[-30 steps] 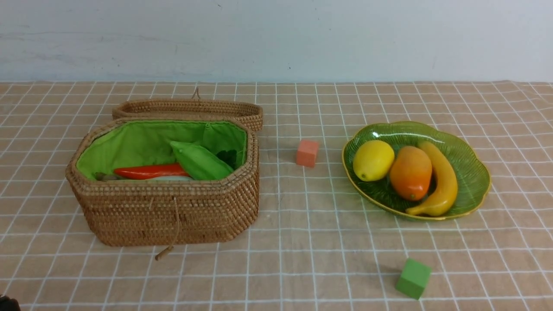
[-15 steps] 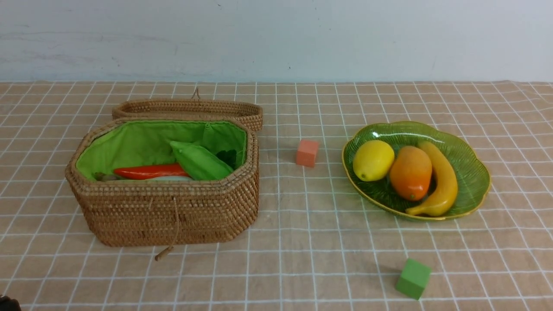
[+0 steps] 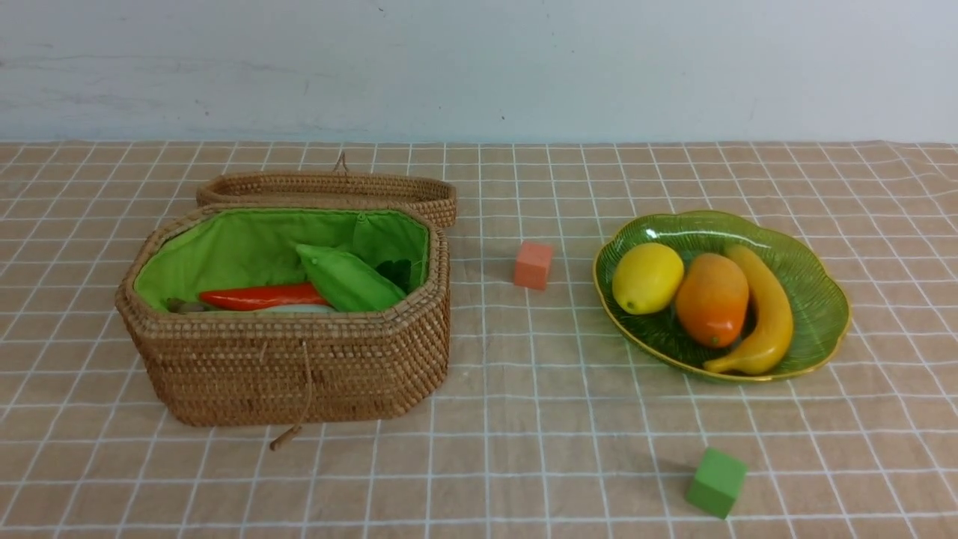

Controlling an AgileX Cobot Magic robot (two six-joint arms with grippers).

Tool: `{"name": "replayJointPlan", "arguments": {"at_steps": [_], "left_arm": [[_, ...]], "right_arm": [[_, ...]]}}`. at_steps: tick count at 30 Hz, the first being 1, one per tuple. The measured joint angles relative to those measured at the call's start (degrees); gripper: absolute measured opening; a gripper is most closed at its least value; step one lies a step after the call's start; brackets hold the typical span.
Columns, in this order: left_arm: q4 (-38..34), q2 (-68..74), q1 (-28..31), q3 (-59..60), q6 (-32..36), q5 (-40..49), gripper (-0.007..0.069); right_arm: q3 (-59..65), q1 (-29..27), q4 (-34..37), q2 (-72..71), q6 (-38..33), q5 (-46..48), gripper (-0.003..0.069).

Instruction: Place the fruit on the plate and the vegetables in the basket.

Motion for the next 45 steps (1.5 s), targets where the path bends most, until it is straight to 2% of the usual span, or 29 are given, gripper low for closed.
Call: {"name": "replayJointPlan", "arguments": {"at_steps": [3,4,8,12,17,45], "left_arm": [[-5.1,-0.5,5.0,6.3,1.7,-1.8,-0.0013],[-5.2,-0.5,5.1,6.6,1.5,-1.6,-0.0013],[-5.5,-0.5,5.5,8.4,-5.1,13.1,-0.0013],[-5.5,-0.5,5.5,8.7,-10.2,17.7,-0.0013],[-5.5,-0.5,5.5,8.7,-12.0,17.7,-0.0013],[-5.5,-0.5,5.5,8.7,-12.1,17.7,-0.0013]], "right_arm": [[0.0,0.0,0.0,0.0,0.0,-0.1,0.0003],[0.0,0.0,0.0,0.0,0.0,-0.1,0.0003],[0.0,0.0,0.0,0.0,0.0,-0.1,0.0005],[0.0,0.0,0.0,0.0,0.0,-0.1,0.0006],[0.0,0.0,0.0,0.0,0.0,-0.1,0.001],[0.0,0.0,0.0,0.0,0.0,-0.1,0.0029]]}}
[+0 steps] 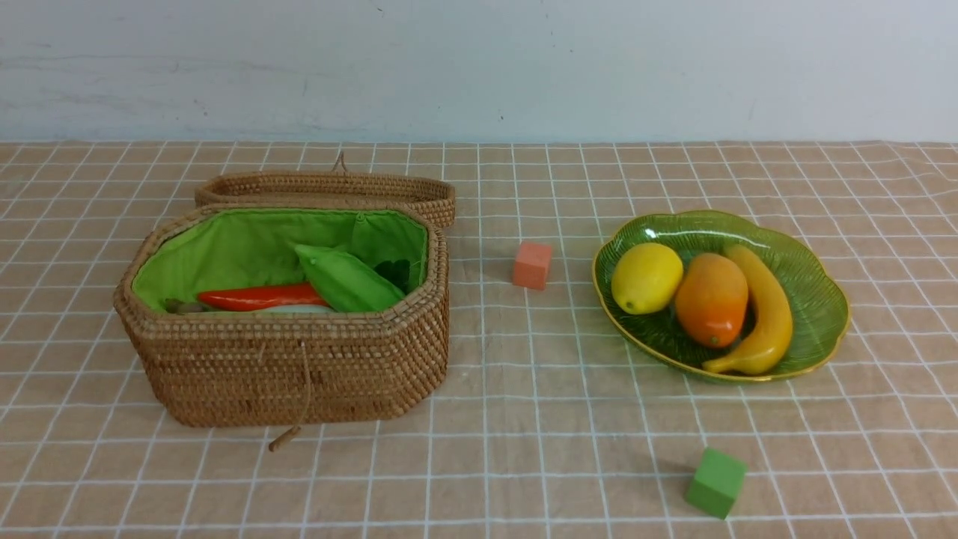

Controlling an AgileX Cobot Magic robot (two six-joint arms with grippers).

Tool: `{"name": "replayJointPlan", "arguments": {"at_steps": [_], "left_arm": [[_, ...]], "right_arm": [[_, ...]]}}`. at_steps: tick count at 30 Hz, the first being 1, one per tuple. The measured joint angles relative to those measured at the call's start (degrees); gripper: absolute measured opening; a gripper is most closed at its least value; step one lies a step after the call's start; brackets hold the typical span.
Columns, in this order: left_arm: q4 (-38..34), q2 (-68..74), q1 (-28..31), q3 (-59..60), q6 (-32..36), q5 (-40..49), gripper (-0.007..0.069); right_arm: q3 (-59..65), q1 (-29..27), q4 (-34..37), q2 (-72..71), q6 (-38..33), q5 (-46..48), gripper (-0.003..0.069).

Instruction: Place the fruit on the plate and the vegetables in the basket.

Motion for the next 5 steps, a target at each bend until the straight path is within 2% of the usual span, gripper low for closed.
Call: {"name": "replayJointPlan", "arguments": {"at_steps": [5], "left_arm": [[0.0,0.0,0.0,0.0,0.0,0.0,-0.0011]], "right_arm": [[0.0,0.0,0.0,0.0,0.0,0.0,0.0029]]}}
